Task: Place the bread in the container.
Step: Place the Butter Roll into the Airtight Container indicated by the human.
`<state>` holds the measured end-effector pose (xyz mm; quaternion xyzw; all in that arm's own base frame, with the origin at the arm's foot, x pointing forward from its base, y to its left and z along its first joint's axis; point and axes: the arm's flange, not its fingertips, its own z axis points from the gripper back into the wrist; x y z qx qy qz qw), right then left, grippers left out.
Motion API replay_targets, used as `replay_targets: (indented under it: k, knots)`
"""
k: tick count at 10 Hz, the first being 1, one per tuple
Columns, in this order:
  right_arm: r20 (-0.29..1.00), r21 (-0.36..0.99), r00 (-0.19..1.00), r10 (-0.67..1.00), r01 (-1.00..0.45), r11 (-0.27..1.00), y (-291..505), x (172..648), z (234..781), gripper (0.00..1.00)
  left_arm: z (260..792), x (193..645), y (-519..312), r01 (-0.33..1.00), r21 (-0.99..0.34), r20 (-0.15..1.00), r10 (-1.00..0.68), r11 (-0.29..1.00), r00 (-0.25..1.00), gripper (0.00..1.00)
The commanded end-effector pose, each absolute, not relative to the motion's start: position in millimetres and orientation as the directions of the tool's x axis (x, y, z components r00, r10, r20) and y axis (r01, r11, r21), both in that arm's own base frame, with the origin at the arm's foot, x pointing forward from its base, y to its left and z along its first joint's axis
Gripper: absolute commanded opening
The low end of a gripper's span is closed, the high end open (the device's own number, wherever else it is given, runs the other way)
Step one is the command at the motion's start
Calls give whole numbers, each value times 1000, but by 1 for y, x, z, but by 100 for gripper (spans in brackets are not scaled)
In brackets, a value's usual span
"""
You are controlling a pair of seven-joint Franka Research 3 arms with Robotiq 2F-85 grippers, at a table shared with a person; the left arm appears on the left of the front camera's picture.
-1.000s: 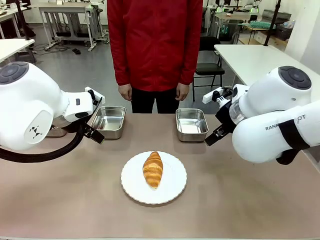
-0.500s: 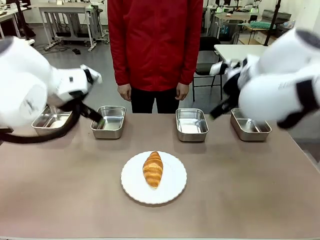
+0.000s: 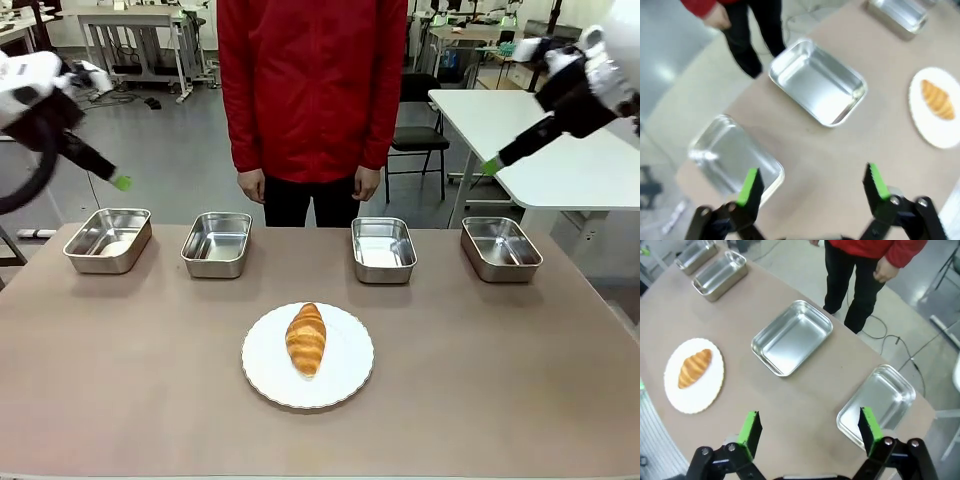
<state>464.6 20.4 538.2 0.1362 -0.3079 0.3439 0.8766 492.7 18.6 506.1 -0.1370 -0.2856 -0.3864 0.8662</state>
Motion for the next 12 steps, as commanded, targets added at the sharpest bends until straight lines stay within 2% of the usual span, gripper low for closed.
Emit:
replay_targets:
  k: [1, 2, 3, 7, 8, 9, 12]
  knots:
    - [671, 43, 512, 536, -749, 661, -3, 466, 521, 100, 489, 523, 72, 825, -32, 596, -651, 565, 469, 100]
    - [700, 38, 489, 521, -753, 656, -7, 464, 516, 100, 486, 522, 79, 807, 14, 639, -626, 591, 447, 100]
    - [647, 29, 551, 526, -708, 706, 2, 464, 533, 100, 502, 497, 53, 789, -25, 614, -613, 614, 497, 100]
    - [650, 11, 533, 542, -719, 695, -1, 463, 528, 100, 497, 506, 60, 800, -16, 605, -632, 599, 485, 100]
    - [687, -5, 505, 523, -716, 698, -26, 463, 544, 100, 508, 506, 84, 796, 0, 632, -617, 605, 469, 100]
    - [718, -10, 488, 497, -706, 708, -62, 458, 558, 100, 515, 505, 112, 798, -48, 682, -564, 601, 466, 100]
    - [785, 9, 434, 443, -722, 691, -139, 439, 568, 100, 521, 497, 167, 794, -78, 752, -488, 603, 444, 100]
